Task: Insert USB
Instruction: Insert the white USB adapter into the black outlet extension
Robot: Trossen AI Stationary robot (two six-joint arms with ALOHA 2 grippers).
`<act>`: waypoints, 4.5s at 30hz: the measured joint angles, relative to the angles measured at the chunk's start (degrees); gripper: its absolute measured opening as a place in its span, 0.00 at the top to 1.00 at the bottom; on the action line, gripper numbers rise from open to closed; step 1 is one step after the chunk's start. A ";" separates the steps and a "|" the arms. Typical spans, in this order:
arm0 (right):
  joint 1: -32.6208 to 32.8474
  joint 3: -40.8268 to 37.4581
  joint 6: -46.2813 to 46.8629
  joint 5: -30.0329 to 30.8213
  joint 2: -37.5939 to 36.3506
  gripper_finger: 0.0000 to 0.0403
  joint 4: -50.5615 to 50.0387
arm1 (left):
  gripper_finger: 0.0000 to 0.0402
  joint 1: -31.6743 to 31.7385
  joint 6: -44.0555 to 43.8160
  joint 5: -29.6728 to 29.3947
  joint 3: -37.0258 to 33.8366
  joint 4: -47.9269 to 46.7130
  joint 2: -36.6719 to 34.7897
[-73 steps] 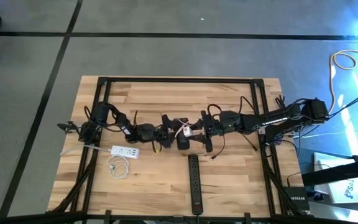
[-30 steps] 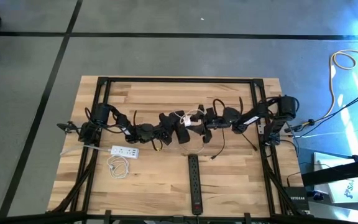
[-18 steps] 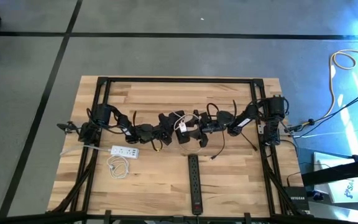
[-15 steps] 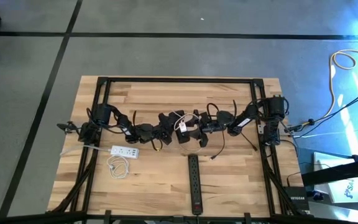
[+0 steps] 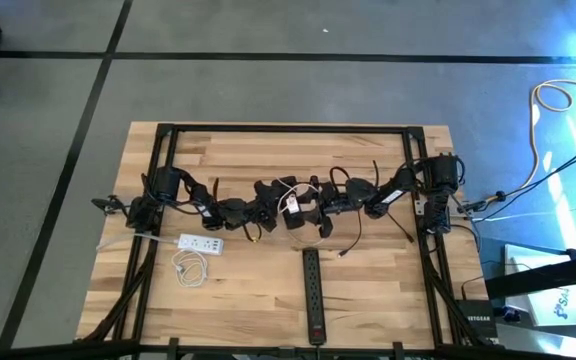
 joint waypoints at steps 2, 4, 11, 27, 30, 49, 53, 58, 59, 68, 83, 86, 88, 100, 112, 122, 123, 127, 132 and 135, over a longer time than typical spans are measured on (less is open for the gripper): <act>0.00 0.18 -0.37 -0.03 -0.04 0.57 -1.02 | 0.35 0.00 0.25 -0.09 0.31 -0.14 0.00; 0.00 0.16 -0.39 -0.05 -0.04 0.57 -1.02 | 0.35 0.00 0.24 -0.14 0.51 -0.09 0.00; -0.04 0.10 -1.83 -0.86 -0.10 0.57 -1.97 | 0.35 0.00 0.45 -0.09 0.95 -0.05 0.00; -1.60 -2.63 -2.85 -2.18 -0.33 0.57 -1.84 | 0.35 0.00 0.76 -0.79 1.06 0.04 0.00; -1.60 -2.66 -3.11 -2.13 -0.31 0.57 -1.84 | 0.35 -0.02 0.82 -0.79 1.06 0.10 0.00; -2.27 -2.72 1.54 -2.08 -0.28 0.57 -1.98 | 0.35 0.00 0.36 -1.43 1.05 0.29 0.00; -2.32 -2.90 4.47 -3.27 -0.06 0.57 -0.55 | 0.35 -0.02 0.71 -1.19 1.04 0.31 0.00; -2.31 -2.81 2.35 -3.26 -0.24 0.57 -2.29 | 0.35 -0.04 0.90 -1.25 1.04 0.24 0.00; -2.11 -2.81 1.31 -3.18 -0.24 0.57 -2.32 | 0.35 -0.04 0.88 -1.22 1.04 0.28 0.00; -1.53 -2.93 -7.81 -1.18 -0.07 0.48 -4.57 | 0.35 -0.11 1.67 -1.77 0.93 0.34 -0.04; -1.66 -3.09 -8.13 -2.81 0.11 0.34 -1.31 | 0.35 -0.09 1.50 -1.34 0.99 0.34 -0.02; -1.66 -3.07 -7.72 -2.98 0.11 0.34 -0.90 | 0.35 -0.09 1.27 -1.32 0.99 0.38 -0.02; -1.64 -3.07 -7.12 -2.36 0.11 0.34 -0.79 | 0.35 -0.11 1.08 -1.34 0.99 0.37 -0.02; -1.60 -3.07 -6.30 -1.39 0.11 0.34 1.67 | 0.35 -0.09 -0.54 -1.36 1.04 0.41 -0.02; -2.06 -2.96 -9.17 -0.86 -3.57 0.34 2.57 | 0.35 -0.11 -0.23 -1.23 1.04 0.37 -0.02; -3.12 -2.92 -12.41 -1.78 -9.50 0.34 -5.43 | 0.35 -0.11 -0.26 -1.27 1.04 0.34 -0.02; -3.06 -2.92 -12.45 -2.47 -10.11 0.34 -6.98 | 0.35 -0.11 -0.26 -1.27 1.04 0.33 -0.02; -2.99 -2.90 -14.16 -4.29 -12.21 0.34 -12.88 | 0.35 -0.11 -0.26 -1.32 1.04 0.32 -0.02; -3.06 -2.85 -16.90 -4.69 -16.77 0.34 -11.67 | 0.35 -0.11 -0.30 -1.36 1.04 0.32 -0.02; -3.06 -2.85 -21.16 -3.69 -20.21 0.34 -16.56 | 0.35 -0.11 -0.34 -1.38 1.04 0.30 -0.02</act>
